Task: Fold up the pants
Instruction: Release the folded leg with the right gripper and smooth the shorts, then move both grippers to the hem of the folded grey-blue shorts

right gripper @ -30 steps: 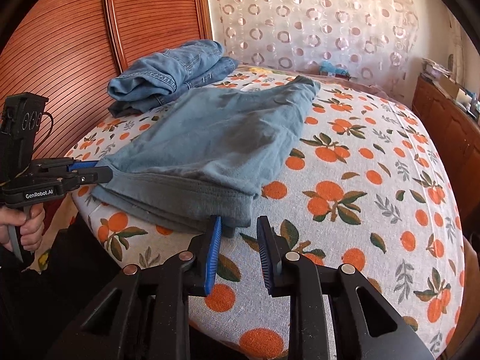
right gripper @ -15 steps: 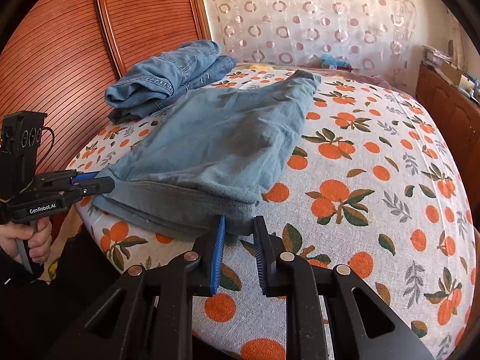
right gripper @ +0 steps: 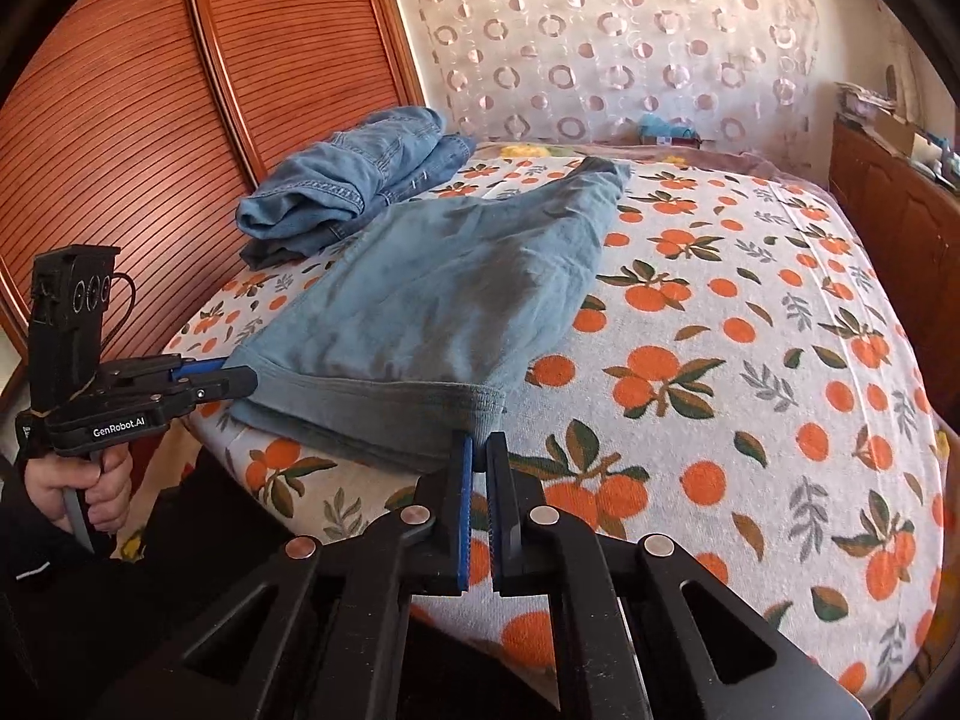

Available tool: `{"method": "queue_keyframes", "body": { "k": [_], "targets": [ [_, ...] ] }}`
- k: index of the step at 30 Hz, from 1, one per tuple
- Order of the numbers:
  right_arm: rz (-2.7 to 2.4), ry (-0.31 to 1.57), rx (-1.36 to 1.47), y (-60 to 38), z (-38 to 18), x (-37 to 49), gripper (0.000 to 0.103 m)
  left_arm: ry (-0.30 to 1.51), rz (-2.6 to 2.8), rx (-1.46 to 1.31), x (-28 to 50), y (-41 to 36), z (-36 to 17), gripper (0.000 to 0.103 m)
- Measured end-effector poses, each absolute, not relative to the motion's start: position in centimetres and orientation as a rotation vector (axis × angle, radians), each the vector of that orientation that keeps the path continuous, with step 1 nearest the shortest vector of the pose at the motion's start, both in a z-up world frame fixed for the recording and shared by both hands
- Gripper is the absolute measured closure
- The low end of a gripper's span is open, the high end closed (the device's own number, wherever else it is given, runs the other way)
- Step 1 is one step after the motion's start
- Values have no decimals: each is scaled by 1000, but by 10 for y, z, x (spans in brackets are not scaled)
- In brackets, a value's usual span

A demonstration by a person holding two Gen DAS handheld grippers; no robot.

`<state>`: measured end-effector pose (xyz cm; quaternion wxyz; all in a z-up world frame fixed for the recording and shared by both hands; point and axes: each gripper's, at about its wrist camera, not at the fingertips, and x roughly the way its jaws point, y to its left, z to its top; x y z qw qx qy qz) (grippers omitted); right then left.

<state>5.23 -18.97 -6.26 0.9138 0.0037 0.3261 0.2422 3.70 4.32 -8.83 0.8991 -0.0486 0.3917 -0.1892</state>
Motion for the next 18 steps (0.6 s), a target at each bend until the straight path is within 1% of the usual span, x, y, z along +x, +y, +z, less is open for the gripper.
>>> {"method": "queue_keyframes", "body": {
  "k": [8, 16, 18],
  "targets": [
    [478, 691, 39, -200, -65, 42, 99, 824, -433, -94, 25, 35, -89, 93],
    [472, 711, 37, -200, -66, 42, 99, 851, -405, -69, 26, 34, -92, 93],
    [458, 718, 28, -199, -67, 43, 99, 855, -399, -70, 25, 34, -93, 90]
  ]
}}
